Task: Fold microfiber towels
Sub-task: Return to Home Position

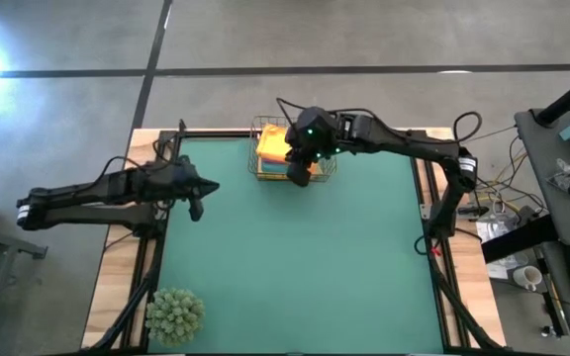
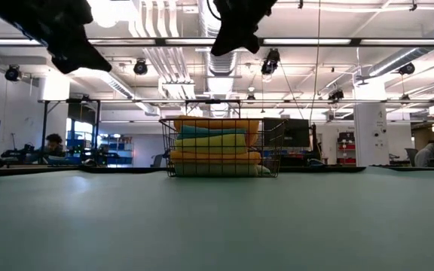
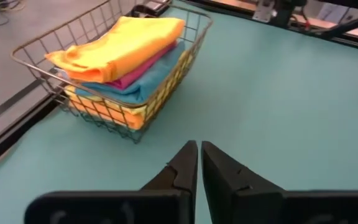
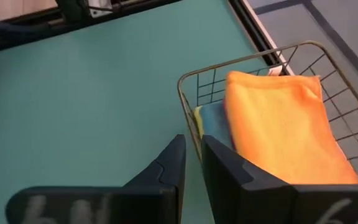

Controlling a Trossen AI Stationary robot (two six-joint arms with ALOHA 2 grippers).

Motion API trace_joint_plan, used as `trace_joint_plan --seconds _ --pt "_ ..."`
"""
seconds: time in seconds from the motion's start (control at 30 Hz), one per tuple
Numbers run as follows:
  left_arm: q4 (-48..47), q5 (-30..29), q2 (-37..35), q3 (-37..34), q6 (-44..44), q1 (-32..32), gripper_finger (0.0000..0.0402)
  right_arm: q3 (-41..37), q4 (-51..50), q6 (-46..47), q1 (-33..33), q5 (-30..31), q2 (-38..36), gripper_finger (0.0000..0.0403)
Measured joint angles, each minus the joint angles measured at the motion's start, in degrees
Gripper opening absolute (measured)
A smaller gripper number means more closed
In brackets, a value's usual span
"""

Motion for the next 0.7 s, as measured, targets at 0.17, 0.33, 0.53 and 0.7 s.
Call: trace_joint_plan --seconds 0.17,0.33,0.53,0.7 --pt "-0.1 0.5 -6.2 -4.1 -1.3 -1.2 0.0002 0.0 0.4 3.5 3.0 1.9 -0.6 0.0043" --pt "0.1 0.5 -14.8 -9.7 -1.3 -1.2 0.0001 0.0 0.7 4.2 6.0 1.9 -0.9 0.0043" --pt "5.6 0.7 -24.2 -15.9 -1.3 -1.2 0.0000 0.0 3.3 3.5 7.2 2.0 -0.9 0.0043" --pt "9.0 0.7 -29.7 -20.2 -1.3 -1.2 0.0000 0.0 5.1 3.1 7.8 1.9 -1.2 0.0043"
